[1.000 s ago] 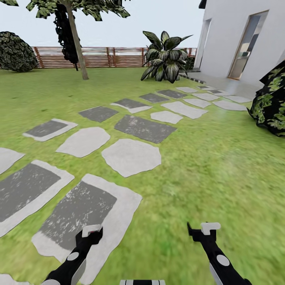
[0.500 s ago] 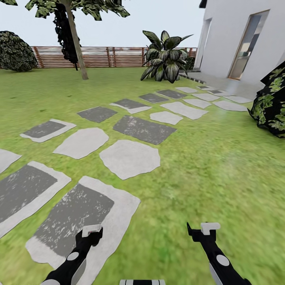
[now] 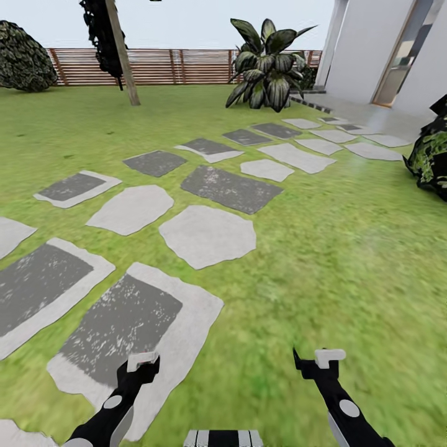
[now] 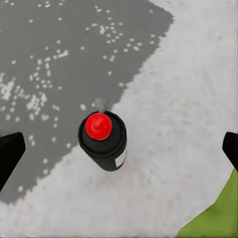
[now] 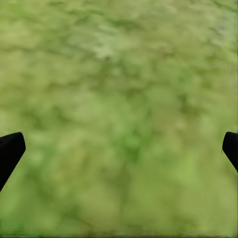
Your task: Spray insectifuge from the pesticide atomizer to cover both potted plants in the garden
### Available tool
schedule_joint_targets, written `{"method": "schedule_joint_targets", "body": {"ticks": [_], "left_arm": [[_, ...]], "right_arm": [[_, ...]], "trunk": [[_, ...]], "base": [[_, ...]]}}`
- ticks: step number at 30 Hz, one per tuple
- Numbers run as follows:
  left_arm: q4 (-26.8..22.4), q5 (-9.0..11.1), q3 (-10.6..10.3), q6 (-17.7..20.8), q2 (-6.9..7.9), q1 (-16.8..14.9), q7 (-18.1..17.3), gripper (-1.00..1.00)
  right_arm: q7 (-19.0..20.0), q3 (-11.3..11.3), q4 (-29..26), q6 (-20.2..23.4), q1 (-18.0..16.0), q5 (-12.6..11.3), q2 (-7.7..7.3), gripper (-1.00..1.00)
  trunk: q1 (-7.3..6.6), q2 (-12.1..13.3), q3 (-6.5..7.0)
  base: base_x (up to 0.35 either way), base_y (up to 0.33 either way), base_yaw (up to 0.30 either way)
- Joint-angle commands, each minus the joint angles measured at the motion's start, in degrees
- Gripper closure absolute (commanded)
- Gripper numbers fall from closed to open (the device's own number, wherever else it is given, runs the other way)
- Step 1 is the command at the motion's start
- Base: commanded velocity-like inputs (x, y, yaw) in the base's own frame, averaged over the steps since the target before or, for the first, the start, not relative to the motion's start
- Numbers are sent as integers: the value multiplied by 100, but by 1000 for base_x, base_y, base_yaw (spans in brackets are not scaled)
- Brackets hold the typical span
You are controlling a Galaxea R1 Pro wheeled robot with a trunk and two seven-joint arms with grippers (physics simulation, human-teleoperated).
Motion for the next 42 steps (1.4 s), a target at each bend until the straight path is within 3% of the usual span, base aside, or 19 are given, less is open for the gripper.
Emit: {"method": "schedule_joint_targets", "body": {"ticks": [1, 11, 20, 42], "left_arm": [[5, 3, 7, -19, -1, -3, 6, -100], [10, 4, 28, -35, 1, 1, 6, -100], [64, 11, 119, -507, -1, 36, 6, -100], [75, 11, 116, -520, 3, 28, 6, -100]], "right_arm": [[2, 0, 3, -17, -2, 1, -1, -100], [2, 0, 3, -17, -2, 1, -1, -100], [2, 0, 12, -17, -2, 1, -1, -100], [-3, 0, 12, -17, -2, 10, -1, -100]], "trunk": [[1, -3, -36], [27, -16, -348], [50, -28, -629], [50, -28, -700]], "base": [[0, 0, 0], [0, 0, 0], [0, 0, 0], [57, 10, 0]]}}
